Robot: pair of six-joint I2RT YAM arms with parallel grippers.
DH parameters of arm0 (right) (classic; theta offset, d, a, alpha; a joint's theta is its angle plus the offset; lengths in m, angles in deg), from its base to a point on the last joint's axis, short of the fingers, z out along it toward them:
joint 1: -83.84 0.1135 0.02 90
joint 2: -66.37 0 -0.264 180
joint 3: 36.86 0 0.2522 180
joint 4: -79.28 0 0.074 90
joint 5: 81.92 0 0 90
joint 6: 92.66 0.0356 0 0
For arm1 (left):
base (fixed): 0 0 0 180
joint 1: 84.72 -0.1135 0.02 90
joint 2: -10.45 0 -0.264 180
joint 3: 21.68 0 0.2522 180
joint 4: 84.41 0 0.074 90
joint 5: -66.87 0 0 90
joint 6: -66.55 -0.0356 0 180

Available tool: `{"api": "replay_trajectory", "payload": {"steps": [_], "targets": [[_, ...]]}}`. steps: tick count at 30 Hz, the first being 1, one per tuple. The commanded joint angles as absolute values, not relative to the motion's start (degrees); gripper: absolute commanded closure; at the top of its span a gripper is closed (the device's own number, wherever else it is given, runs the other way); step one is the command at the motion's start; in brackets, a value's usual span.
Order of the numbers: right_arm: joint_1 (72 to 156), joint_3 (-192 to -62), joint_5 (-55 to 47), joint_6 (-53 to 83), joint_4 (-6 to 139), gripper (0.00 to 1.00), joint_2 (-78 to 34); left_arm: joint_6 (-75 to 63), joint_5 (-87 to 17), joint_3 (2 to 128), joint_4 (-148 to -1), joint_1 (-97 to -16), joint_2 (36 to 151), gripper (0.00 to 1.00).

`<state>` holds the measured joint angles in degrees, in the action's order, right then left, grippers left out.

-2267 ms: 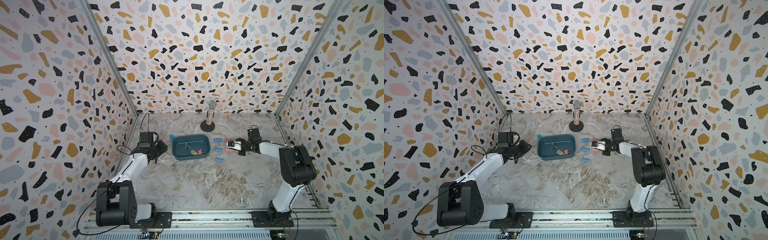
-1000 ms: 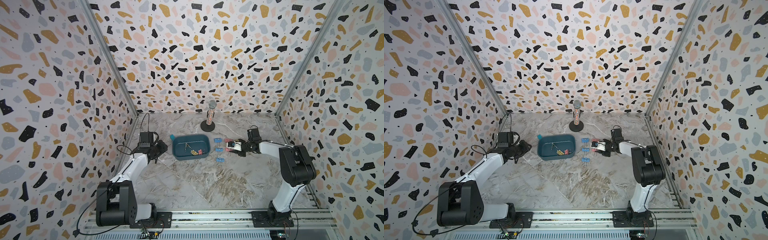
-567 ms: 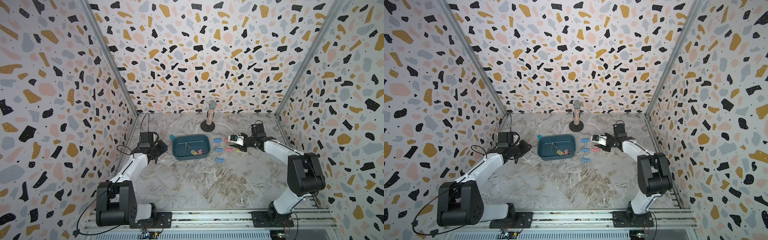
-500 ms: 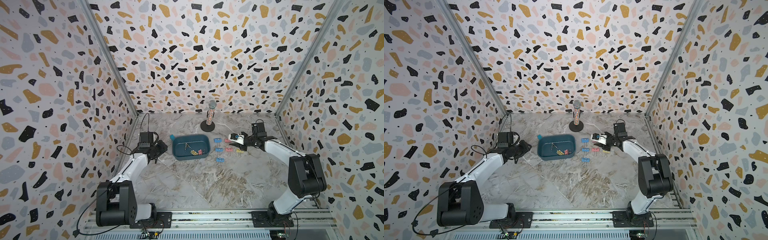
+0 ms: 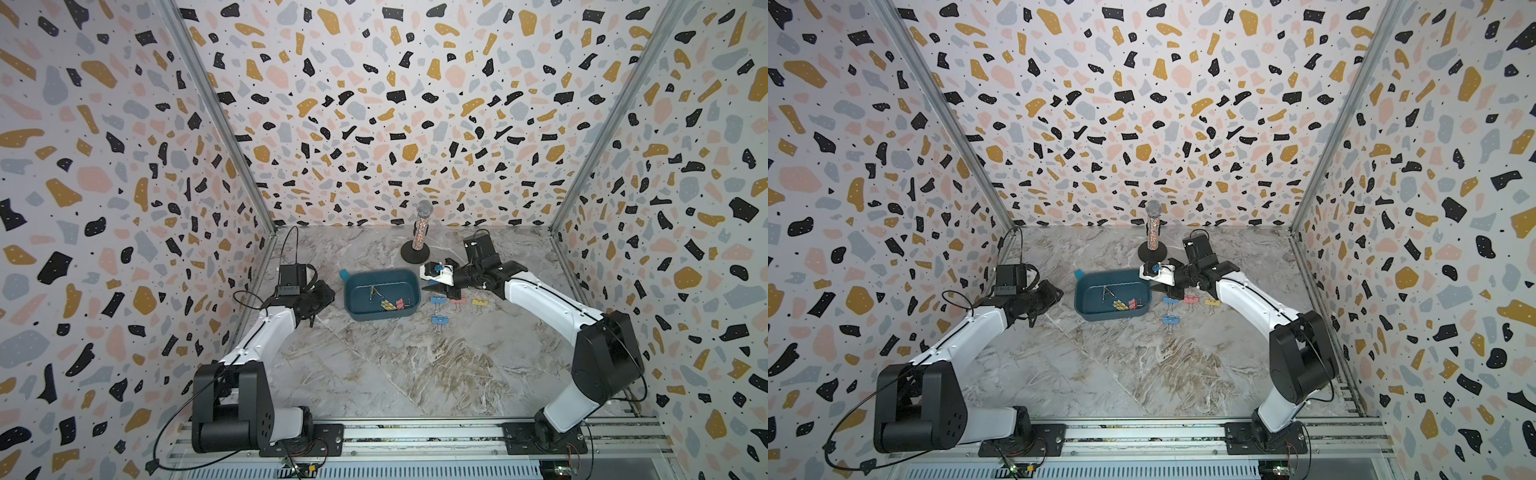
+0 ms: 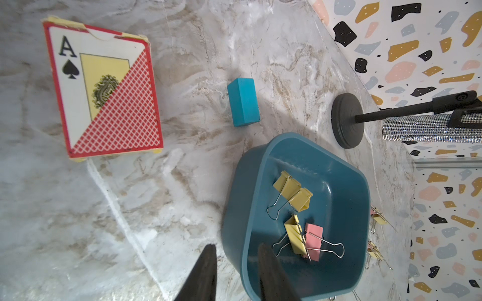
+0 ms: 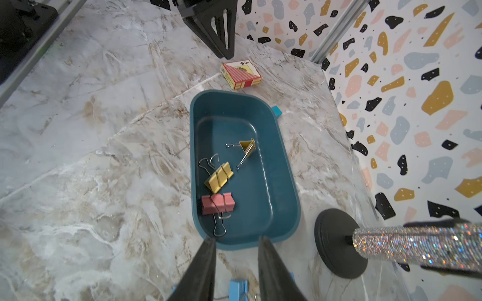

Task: Take out the binder clips from the storage box
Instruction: Pick up the binder clip from the storage box.

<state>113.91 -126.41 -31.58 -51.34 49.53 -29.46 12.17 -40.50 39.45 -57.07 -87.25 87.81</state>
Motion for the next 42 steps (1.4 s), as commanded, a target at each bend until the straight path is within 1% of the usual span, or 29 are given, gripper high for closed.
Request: {"api": "replay_trajectory", "payload": {"steps": [1,5,8,13,17,33,42], "targets": [[116.8,-132.1,-27.5,-45.8,44.0,0.66,-32.9,12.1,-40.6,39.6,-58.8,-87.1,87.2,0.69],[120.5,-139.0,-25.0,-44.7,39.6,0.67,-38.4,12.1,-40.8,39.6,-58.7,-87.1,87.1,0.69],[122.3,-141.6,-23.7,-43.6,39.5,0.68,-41.7,12.1,-40.9,39.4,-58.7,-87.1,87.0,0.69],[124.1,-146.6,-21.4,-42.7,38.1,0.67,-46.9,12.1,-40.9,39.4,-58.7,-87.1,86.6,0.69],[124.9,-151.4,-20.1,-42.1,35.8,0.64,-51.1,12.2,-41.0,39.3,-58.7,-87.1,86.3,0.69],[125.4,-165.7,-16.6,-39.3,30.5,0.61,-64.7,12.3,-41.2,39.2,-58.6,-87.1,85.3,0.69],[125.4,-168.9,-16.6,-37.0,30.4,0.60,-68.6,12.3,-41.2,39.1,-58.6,-87.0,85.1,0.69]]}}
